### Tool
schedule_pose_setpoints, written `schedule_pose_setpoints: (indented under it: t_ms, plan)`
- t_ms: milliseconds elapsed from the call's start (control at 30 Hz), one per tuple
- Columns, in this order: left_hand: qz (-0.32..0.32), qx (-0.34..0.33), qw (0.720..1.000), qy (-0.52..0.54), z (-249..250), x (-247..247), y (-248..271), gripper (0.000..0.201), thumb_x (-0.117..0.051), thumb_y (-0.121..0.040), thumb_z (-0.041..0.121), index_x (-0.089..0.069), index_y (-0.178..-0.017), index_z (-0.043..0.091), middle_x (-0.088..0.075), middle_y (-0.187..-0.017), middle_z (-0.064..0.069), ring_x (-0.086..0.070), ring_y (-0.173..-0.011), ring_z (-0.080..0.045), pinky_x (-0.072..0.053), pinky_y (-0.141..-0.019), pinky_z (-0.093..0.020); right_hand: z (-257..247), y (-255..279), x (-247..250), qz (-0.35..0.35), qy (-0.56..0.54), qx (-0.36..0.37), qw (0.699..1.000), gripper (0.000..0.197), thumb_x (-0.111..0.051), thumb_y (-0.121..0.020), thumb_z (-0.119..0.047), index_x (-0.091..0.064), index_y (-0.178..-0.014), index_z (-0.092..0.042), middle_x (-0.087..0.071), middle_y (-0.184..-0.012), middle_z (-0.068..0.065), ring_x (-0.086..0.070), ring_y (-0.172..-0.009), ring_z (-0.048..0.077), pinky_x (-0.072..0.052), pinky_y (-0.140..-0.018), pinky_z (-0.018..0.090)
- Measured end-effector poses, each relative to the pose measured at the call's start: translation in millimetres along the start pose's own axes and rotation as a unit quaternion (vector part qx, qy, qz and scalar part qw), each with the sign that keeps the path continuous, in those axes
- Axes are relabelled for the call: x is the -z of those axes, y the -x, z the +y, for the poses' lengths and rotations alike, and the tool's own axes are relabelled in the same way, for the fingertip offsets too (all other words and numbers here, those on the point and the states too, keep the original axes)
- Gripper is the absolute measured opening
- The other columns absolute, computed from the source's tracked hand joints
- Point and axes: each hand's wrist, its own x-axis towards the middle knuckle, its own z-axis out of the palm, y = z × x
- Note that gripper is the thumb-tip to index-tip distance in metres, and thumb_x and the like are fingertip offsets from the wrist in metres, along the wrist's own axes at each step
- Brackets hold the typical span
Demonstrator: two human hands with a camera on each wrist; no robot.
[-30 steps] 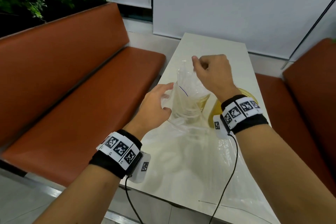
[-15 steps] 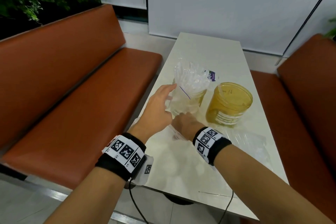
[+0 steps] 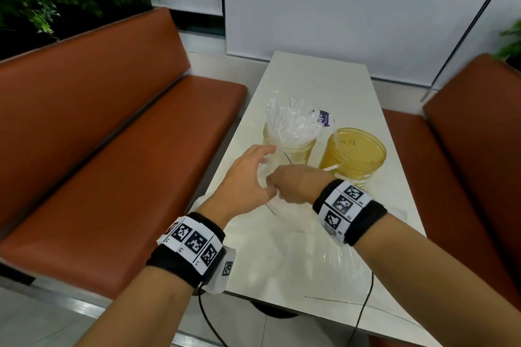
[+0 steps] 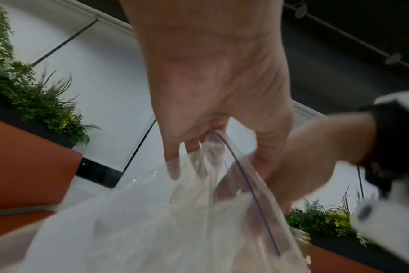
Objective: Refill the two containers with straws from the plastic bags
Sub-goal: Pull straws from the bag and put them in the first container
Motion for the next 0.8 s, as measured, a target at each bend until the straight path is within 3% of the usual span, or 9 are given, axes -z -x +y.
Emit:
schedule_pose_setpoints:
  t_ms: [100,200,267,367,433,533,667,733,800]
  plan:
    - [-0.037,0.034,0.998,-0.036,-1.5,-3.2,5.0,0.094,-0.093,-0.063,0.034,-0.046,-0.144,0.024,-0.051,-0.139,0.014,-0.052,-0.126,-0.008,-0.046,-0.106,-0.034,5.5,16.1,25.6,0.004,0.029,-0.007,1.0,0.035,-0.055,-0.1,-0.014,-0.055,-0.136,-0.014,-0.063,-0.12,0.005,-0.066,-0.101,0.025,-0.047,-0.071,0.031]
    - [-0.002,0.066,0.996,-0.055,-1.8,-11.2,5.7,0.091,-0.091,-0.058,0.054,-0.051,-0.134,0.027,-0.057,-0.126,0.017,-0.056,-0.116,-0.01,-0.047,-0.099,-0.033,2.9,34.9,53.8,0.04,0.045,-0.011,0.998,0.036,-0.057,-0.099,-0.012,-0.056,-0.135,-0.014,-0.064,-0.11,0.003,-0.065,-0.088,0.022,-0.043,-0.062,0.028]
    - [0.043,0.087,0.994,-0.054,-4.7,-17.6,1.3,0.076,-0.086,-0.064,0.059,-0.058,-0.127,0.026,-0.065,-0.117,0.014,-0.061,-0.105,-0.01,-0.052,-0.088,-0.032,-0.9,42.0,67.8,0.054,0.069,-0.008,0.996,0.032,-0.059,-0.097,-0.011,-0.06,-0.129,-0.012,-0.061,-0.098,0.002,-0.06,-0.077,0.02,-0.038,-0.055,0.025]
    - [0.115,0.082,0.989,-0.046,-7.1,-24.4,-4.9,0.038,-0.075,-0.081,0.054,-0.069,-0.093,0.019,-0.066,-0.073,0.008,-0.06,-0.067,-0.018,-0.048,-0.06,-0.036,-9.0,53.0,82.0,0.104,0.121,0.011,0.987,0.022,-0.068,-0.092,-0.017,-0.065,-0.113,-0.01,-0.056,-0.084,0.001,-0.056,-0.065,0.016,-0.035,-0.052,0.023]
    - [0.13,0.075,0.989,-0.016,-8.1,-26.2,-6.9,0.049,-0.068,-0.085,0.058,-0.061,-0.077,0.009,-0.052,-0.059,0.003,-0.043,-0.056,-0.021,-0.041,-0.053,-0.041,-11.2,56.9,89.1,0.185,0.125,0.024,0.974,0.031,-0.075,-0.086,-0.037,-0.066,-0.104,-0.014,-0.06,-0.09,0.001,-0.064,-0.076,0.019,-0.041,-0.062,0.027]
    - [0.136,0.091,0.986,0.014,-9.3,-25.8,-8.4,0.035,-0.071,-0.088,0.044,-0.062,-0.077,0.013,-0.061,-0.065,-0.006,-0.055,-0.063,-0.029,-0.047,-0.059,-0.044,-3.7,55.7,102.5,0.347,0.099,-0.009,0.933,0.054,-0.053,-0.089,-0.069,-0.069,-0.087,-0.018,-0.066,-0.09,0.002,-0.066,-0.086,0.025,-0.045,-0.081,0.035]
    - [0.155,0.09,0.982,0.051,-13.0,-25.3,-7.3,0.04,-0.067,-0.084,0.052,-0.058,-0.073,0.015,-0.063,-0.067,-0.007,-0.062,-0.065,-0.032,-0.056,-0.06,-0.052,21.1,48.4,109.7,0.581,-0.054,-0.083,0.808,0.056,-0.039,-0.101,-0.052,-0.08,-0.09,-0.015,-0.072,-0.084,0.003,-0.064,-0.08,0.024,-0.049,-0.084,0.039]
    - [0.16,0.089,0.981,0.061,-9.0,-24.1,-8.1,0.037,-0.07,-0.085,0.047,-0.059,-0.075,0.012,-0.065,-0.07,-0.009,-0.064,-0.066,-0.033,-0.056,-0.06,-0.053,22.4,36.1,99.8,0.59,-0.212,-0.059,0.776,0.059,-0.036,-0.104,-0.043,-0.078,-0.08,-0.01,-0.073,-0.074,0.005,-0.066,-0.072,0.024,-0.052,-0.078,0.039]
    - [0.168,0.085,0.979,0.073,-6.0,-23.8,-11.4,0.041,-0.068,-0.082,0.05,-0.06,-0.075,0.01,-0.067,-0.07,-0.01,-0.065,-0.065,-0.034,-0.056,-0.061,-0.053,10.9,22.3,83.8,0.533,-0.323,0.004,0.782,0.06,-0.036,-0.106,-0.038,-0.078,-0.077,-0.006,-0.076,-0.074,0.005,-0.07,-0.071,0.021,-0.054,-0.08,0.039]
